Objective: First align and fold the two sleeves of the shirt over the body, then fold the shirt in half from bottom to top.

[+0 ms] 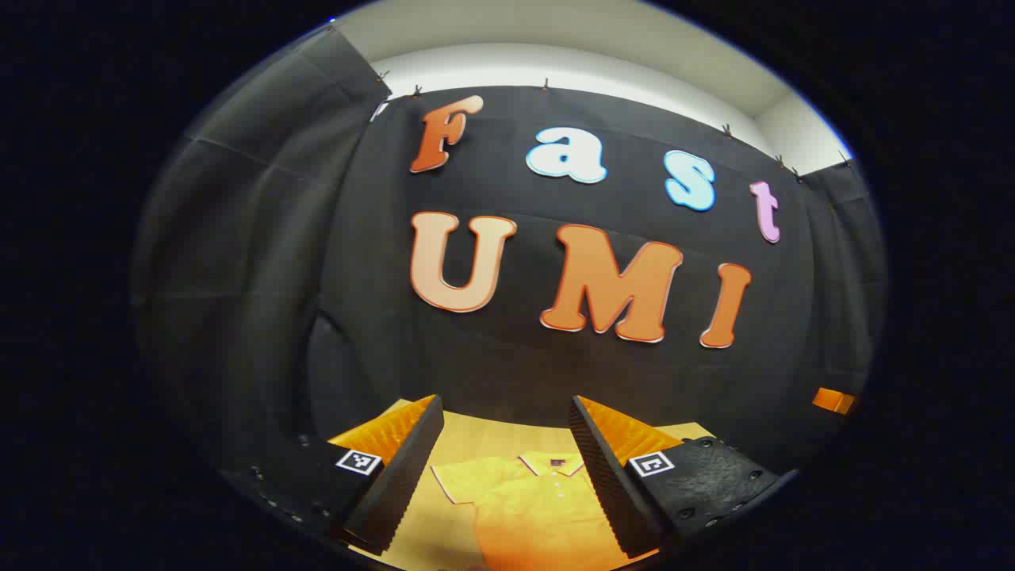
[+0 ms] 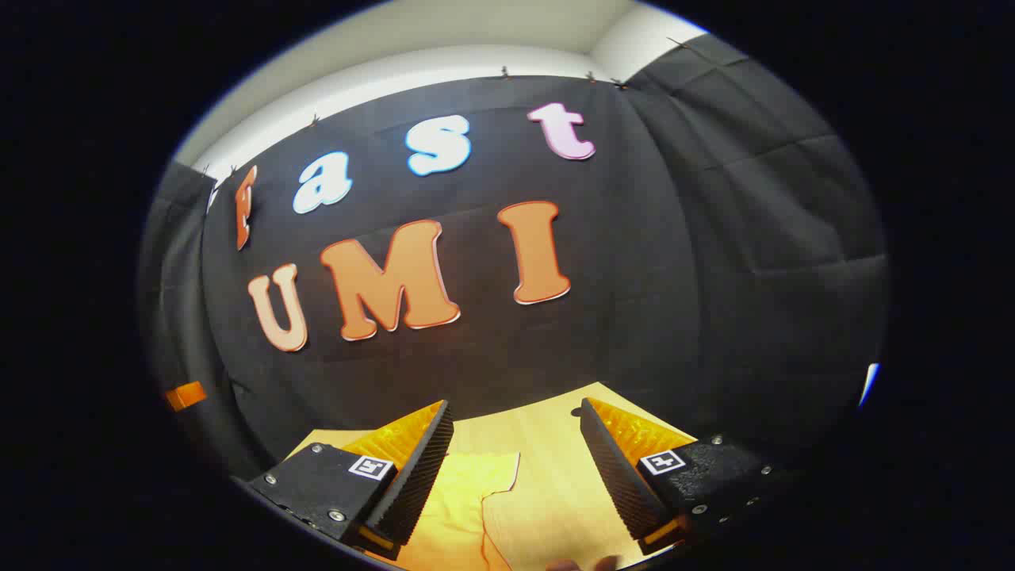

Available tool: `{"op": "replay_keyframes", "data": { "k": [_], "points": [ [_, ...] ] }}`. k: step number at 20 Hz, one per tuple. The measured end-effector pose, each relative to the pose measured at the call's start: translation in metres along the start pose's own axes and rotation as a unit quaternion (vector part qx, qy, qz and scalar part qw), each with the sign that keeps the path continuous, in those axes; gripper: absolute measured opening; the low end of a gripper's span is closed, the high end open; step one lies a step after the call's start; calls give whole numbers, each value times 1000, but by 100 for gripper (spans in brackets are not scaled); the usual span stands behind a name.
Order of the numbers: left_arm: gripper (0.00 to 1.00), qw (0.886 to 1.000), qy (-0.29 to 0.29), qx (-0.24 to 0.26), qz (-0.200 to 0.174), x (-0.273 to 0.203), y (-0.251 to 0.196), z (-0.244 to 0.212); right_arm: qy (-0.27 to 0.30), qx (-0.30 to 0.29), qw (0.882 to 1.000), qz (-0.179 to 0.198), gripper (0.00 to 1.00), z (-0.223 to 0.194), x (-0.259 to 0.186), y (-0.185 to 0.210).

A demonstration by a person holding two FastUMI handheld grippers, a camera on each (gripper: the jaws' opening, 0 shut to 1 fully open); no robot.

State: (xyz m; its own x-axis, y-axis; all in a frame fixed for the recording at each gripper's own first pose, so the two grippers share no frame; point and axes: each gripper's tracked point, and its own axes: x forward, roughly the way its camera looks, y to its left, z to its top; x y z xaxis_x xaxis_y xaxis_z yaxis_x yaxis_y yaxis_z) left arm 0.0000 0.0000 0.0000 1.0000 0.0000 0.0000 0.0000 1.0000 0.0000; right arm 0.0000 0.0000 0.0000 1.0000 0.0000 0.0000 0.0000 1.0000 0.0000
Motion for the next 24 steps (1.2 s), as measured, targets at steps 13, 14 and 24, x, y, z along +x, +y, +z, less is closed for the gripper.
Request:
{"op": "replay_keyframes", "data": {
  "k": [13, 14, 24],
  "points": [
    [98, 998, -16, -3, 57, 35, -23, 24, 26, -36, 996, 81, 97, 13, 81, 21],
    [98, 998, -14, -1, 63, 37, -26, 23, 29, -44, 995, 86, 98, 12, 88, 18],
    [97, 998, -3, 19, 65, 53, -56, -1, 85, -6, 994, 70, 97, -2, 119, -15]
  ]
}}
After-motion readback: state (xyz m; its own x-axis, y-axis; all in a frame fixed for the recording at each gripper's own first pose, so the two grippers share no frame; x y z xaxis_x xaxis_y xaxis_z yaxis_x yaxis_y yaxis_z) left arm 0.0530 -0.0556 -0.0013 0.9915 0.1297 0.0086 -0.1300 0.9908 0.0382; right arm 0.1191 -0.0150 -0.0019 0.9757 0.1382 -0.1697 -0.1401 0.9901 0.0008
